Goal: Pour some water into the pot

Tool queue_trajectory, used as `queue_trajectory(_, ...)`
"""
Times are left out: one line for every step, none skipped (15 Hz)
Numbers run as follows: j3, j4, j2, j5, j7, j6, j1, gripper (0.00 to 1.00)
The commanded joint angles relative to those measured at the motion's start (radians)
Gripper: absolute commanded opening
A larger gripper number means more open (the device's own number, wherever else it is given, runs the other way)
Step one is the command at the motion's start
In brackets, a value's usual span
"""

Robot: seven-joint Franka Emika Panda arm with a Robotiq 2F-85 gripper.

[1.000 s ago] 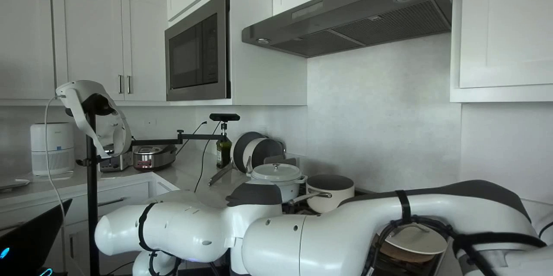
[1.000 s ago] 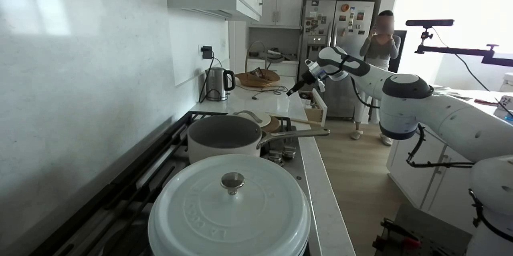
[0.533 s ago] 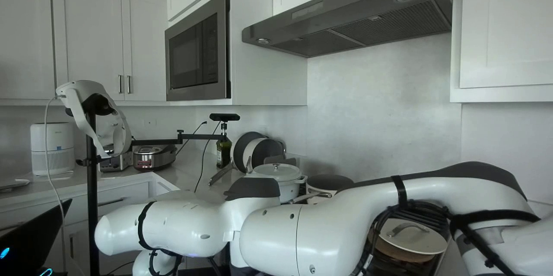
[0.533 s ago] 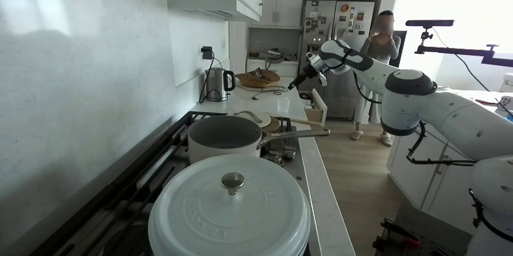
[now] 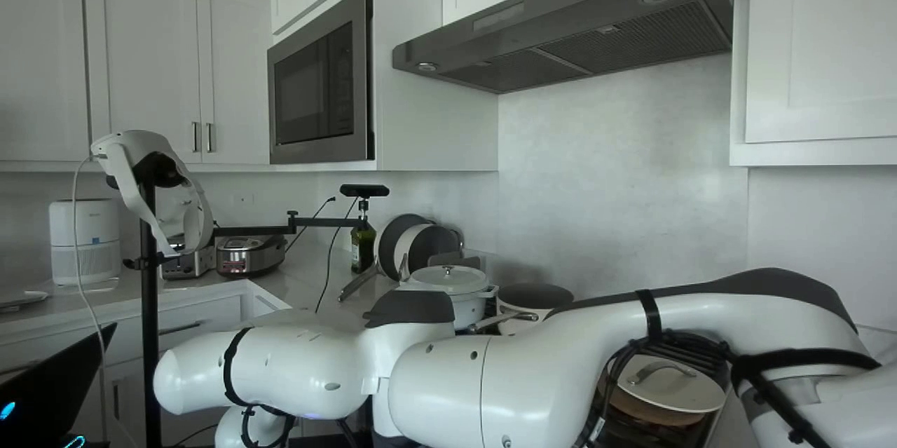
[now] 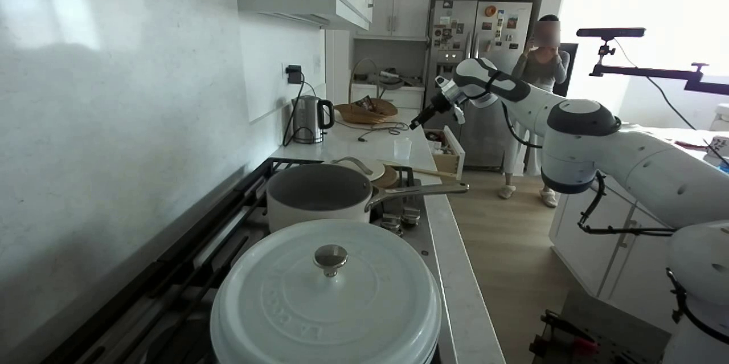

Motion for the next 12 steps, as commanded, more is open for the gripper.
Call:
queue_trajectory(0.022,-0.017,0.011,0.005,-0.110,-0.071,-0.019,1.00)
queue_trajectory(0.028,-0.022,0.015,0.008,-0.159,-0.100,-0.027,1.00)
queue_trajectory(0.034,-0.023,0.017,0.006,-0.206,-0.126,-0.032,1.00)
queue_trajectory(0.040,-0.025,0.022,0.004,-0.256,-0.158,-0.039,1.00)
queue_trajectory(0.050,-0.025,0.026,0.004,-0.303,-0.188,-0.044,1.00)
queue_trajectory(0.058,-0.023,0.032,0.003,-0.340,-0.213,-0.048,1.00)
queue_trajectory(0.069,-0.020,0.040,0.004,-0.377,-0.233,-0.051,1.00)
queue_trajectory(0.080,-0.018,0.049,0.006,-0.400,-0.253,-0.055,1.00)
queue_trajectory(0.091,-0.018,0.055,0.006,-0.427,-0.265,-0.059,1.00)
queue_trajectory(0.102,-0.017,0.064,0.006,-0.446,-0.281,-0.062,1.00)
queue_trajectory(0.113,-0.018,0.073,0.006,-0.464,-0.298,-0.066,1.00)
queue_trajectory(0.122,-0.019,0.082,0.005,-0.483,-0.310,-0.069,1.00)
